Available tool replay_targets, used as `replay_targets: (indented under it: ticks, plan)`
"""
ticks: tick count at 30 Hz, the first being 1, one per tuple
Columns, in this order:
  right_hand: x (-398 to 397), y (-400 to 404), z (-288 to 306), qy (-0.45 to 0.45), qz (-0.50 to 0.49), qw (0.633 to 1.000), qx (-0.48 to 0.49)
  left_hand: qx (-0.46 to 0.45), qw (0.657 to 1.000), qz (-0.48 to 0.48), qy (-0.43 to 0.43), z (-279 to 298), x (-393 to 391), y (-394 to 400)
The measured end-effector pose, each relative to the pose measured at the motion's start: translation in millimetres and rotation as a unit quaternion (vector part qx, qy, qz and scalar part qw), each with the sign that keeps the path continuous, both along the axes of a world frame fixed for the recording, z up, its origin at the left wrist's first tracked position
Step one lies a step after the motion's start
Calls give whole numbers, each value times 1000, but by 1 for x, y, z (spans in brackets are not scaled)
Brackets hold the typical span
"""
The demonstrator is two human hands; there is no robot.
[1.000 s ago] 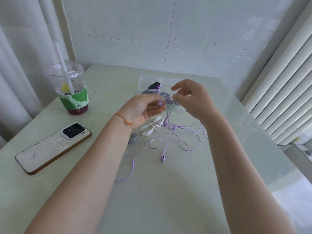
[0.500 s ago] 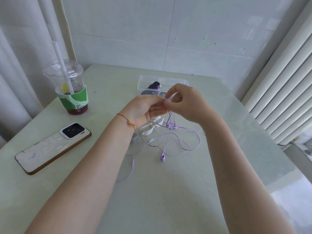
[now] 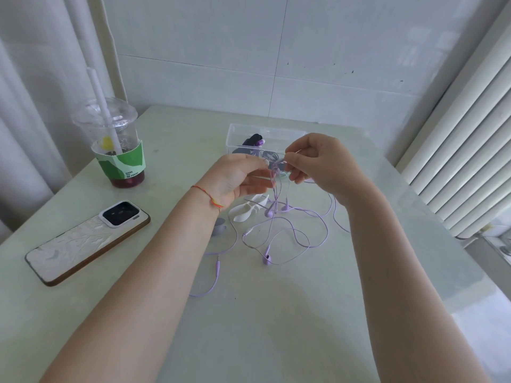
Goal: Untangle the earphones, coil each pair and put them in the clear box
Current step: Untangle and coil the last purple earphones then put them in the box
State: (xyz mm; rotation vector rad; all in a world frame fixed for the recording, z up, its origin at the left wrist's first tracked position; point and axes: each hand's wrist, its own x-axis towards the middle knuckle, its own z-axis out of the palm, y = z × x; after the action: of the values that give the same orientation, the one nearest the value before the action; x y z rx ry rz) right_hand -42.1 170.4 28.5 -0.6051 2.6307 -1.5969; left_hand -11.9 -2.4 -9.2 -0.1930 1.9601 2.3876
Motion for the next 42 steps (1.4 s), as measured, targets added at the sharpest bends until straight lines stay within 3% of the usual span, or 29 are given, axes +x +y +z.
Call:
replay_targets:
  ticks: [7, 15, 20, 24, 29, 33, 37, 42]
  plan:
    - [-1, -5, -4, 13, -3, 1000, -4, -72, 997, -11, 14, 3, 5, 2]
    - [-3, -9, -7, 79, 8, 992, 94, -139, 989, 2, 43, 3, 4, 4]
    - [-3, -13, -11, 91, 20, 987, 128, -109, 992, -7, 65, 4, 5, 5]
    - [-3, -10, -9, 89, 12, 992, 86, -79, 994, -27, 71, 4, 5, 4]
    - [-3, -5, -10, -2, 52, 999, -4, -45, 993, -73, 78, 7, 8, 3]
    - [-2, -4, -9, -33, 62, 998, -4, -100, 989, -78, 79, 7, 9, 4]
    - [-1, -5, -11, -48, 26, 997, 62, -161, 981, -52, 98, 5, 6, 6]
    - [-4, -7, -14, -93, 17, 991, 95, -145, 987, -13, 75, 1, 2, 4]
